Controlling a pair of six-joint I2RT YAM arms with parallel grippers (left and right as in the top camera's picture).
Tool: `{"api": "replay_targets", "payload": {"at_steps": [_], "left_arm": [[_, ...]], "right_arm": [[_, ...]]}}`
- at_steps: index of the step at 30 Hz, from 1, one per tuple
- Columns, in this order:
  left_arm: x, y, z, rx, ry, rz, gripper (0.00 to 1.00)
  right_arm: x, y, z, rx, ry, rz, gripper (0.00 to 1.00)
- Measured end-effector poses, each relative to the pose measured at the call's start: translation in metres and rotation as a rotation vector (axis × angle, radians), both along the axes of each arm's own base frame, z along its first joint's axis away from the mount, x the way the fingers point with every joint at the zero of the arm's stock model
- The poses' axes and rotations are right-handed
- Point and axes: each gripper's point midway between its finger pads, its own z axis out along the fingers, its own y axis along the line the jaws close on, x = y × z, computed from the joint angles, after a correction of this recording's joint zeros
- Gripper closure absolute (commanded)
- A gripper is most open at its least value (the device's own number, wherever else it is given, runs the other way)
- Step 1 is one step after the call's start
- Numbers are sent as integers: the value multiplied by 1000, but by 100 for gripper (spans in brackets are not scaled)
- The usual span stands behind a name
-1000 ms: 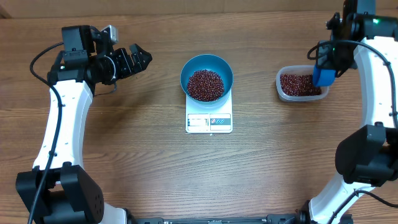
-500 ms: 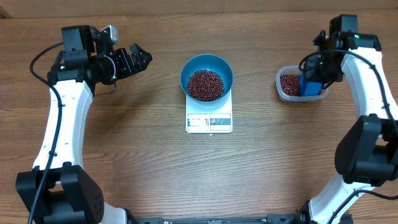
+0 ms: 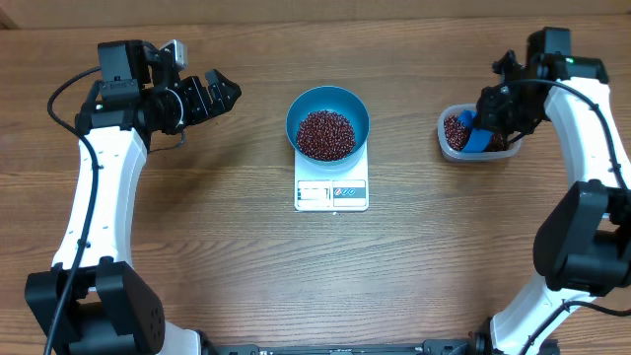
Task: Scoop item into bowl and weigh 150g on scale
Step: 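Dip the scoop into the beans and fill it, right gripper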
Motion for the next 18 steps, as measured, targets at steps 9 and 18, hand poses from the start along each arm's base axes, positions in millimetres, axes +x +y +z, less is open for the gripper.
{"api": "replay_targets", "payload": {"at_steps": [9, 18], "left_arm": [[0, 0, 0, 0, 0, 0, 1], [0, 0, 0, 0, 0, 0, 1]], "right_arm": [[-4, -27, 12, 203, -29, -107, 96], [-12, -48, 18, 280, -34, -178, 96]]}}
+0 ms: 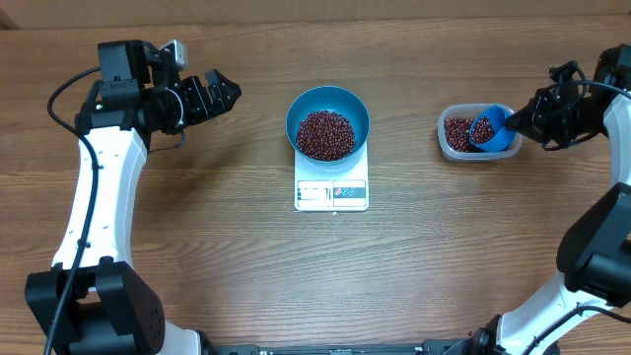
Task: Scoop item into bowl and weigh 150g on scale
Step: 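Dip the scoop into the beans and fill it, right gripper, then lift the filled scoop and carry it over the teal bowl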
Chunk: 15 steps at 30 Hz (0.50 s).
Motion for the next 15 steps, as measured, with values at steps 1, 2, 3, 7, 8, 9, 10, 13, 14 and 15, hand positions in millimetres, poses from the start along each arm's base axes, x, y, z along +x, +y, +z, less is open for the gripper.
{"api": "replay_targets", "payload": {"at_steps": [1, 2, 3, 7, 8, 9, 10, 13, 14, 15], "left_arm": [[0, 0, 0, 0, 0, 0, 0], [0, 0, 0, 0, 0, 0, 0], [0, 0, 0, 0, 0, 0, 0], [0, 0, 0, 0, 0, 0, 0], [0, 0, 0, 0, 0, 0, 1], [0, 0, 0, 0, 0, 0, 0], [0, 0, 0, 0, 0, 0, 1], [0, 0, 0, 0, 0, 0, 1], [0, 0, 0, 0, 0, 0, 0], [0, 0, 0, 0, 0, 0, 1]], "right_arm": [[0, 2, 2, 17, -6, 2, 96], [1, 6, 6, 42, -15, 7, 96], [3, 9, 10, 64, -25, 10, 96], [18, 24, 46, 172, -139, 44, 96], [21, 27, 54, 190, -162, 52, 96], [25, 32, 64, 217, -193, 66, 96], [28, 39, 75, 248, -226, 85, 96], [30, 62, 96, 319, -285, 143, 96], [30, 71, 100, 338, -293, 164, 96], [30, 81, 103, 350, -298, 187, 96]]}}
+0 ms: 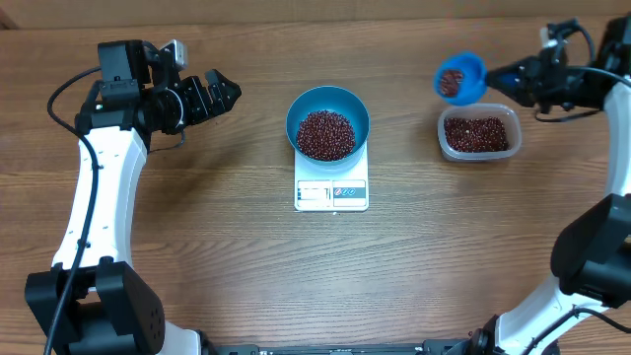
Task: Scoop item into bowl and weigh 150g on scale
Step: 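Lift the filled scoop and carry it over the teal bowl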
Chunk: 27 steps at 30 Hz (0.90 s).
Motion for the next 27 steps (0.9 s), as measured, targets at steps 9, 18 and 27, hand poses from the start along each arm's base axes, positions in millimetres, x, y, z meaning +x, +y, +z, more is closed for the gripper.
{"api": "replay_targets", "payload": {"at_steps": [9, 18, 27], "left_arm": [[0, 0, 0, 0, 0, 0, 0], [0, 0, 0, 0, 0, 0, 0], [0, 0, 0, 0, 0, 0, 0]], "right_arm": [[7, 94, 0, -75, -101, 210, 96], [-5, 179, -21, -271, -153, 362, 96], [-9, 222, -43, -571, -230, 387, 96]]}}
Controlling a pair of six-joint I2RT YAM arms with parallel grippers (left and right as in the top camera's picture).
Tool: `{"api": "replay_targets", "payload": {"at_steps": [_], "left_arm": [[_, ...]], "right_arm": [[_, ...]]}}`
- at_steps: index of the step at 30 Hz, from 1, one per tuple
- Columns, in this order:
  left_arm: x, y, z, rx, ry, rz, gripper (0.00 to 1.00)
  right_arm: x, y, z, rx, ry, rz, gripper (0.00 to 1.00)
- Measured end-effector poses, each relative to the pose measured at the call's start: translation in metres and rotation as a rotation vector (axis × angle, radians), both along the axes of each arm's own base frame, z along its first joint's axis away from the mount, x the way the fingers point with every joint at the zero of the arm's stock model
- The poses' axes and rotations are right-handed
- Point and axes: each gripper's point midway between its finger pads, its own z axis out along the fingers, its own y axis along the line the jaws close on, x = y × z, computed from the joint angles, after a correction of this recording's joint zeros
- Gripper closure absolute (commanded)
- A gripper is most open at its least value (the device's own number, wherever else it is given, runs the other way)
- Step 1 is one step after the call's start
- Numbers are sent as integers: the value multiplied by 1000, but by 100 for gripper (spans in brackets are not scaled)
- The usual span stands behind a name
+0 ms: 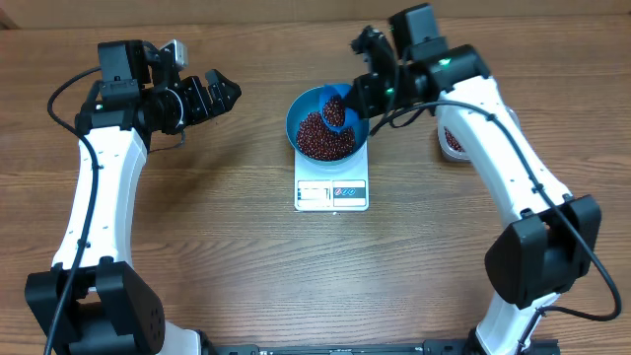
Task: Scoop item into bowl and weigh 150g on scale
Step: 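Lift the filled scoop and carry it over the teal bowl, then tip the scoop to pour beans into the teal bowl, right gripper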
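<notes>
A blue bowl of red beans stands on a small white scale at the table's middle. My right gripper is shut on the handle of a blue scoop, which is tilted over the bowl's right side with beans in it. The clear tub of beans at the right is mostly hidden behind my right arm. My left gripper hangs at the far left, away from the bowl, fingers slightly parted and holding nothing.
The scale's display faces the front edge of the wooden table. My right arm stretches across the right half of the table, from the front right corner to the bowl.
My right gripper has moved left with the loaded scoop, from above the tub at the back right to over the bowl's right rim, where the scoop now tilts. The left arm is unchanged.
The scoop was first dug into the tub of beans. Then it sat in the tub, filled. Then it was held up behind the tub with beans in it. Now it is tipped over the bowl on the scale.
</notes>
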Motion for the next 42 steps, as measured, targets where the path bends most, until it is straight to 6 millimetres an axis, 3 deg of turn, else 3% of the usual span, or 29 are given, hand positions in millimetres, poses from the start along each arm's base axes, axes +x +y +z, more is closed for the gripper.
{"api": "replay_targets", "payload": {"at_steps": [10, 19, 42], "left_arm": [[0, 0, 0, 0, 0, 0, 0], [0, 0, 0, 0, 0, 0, 0], [0, 0, 0, 0, 0, 0, 0]], "right_arm": [[1, 28, -1, -219, -210, 119, 96], [1, 29, -2, -337, -276, 151, 96], [-3, 32, -3, -256, -224, 151, 96]]}}
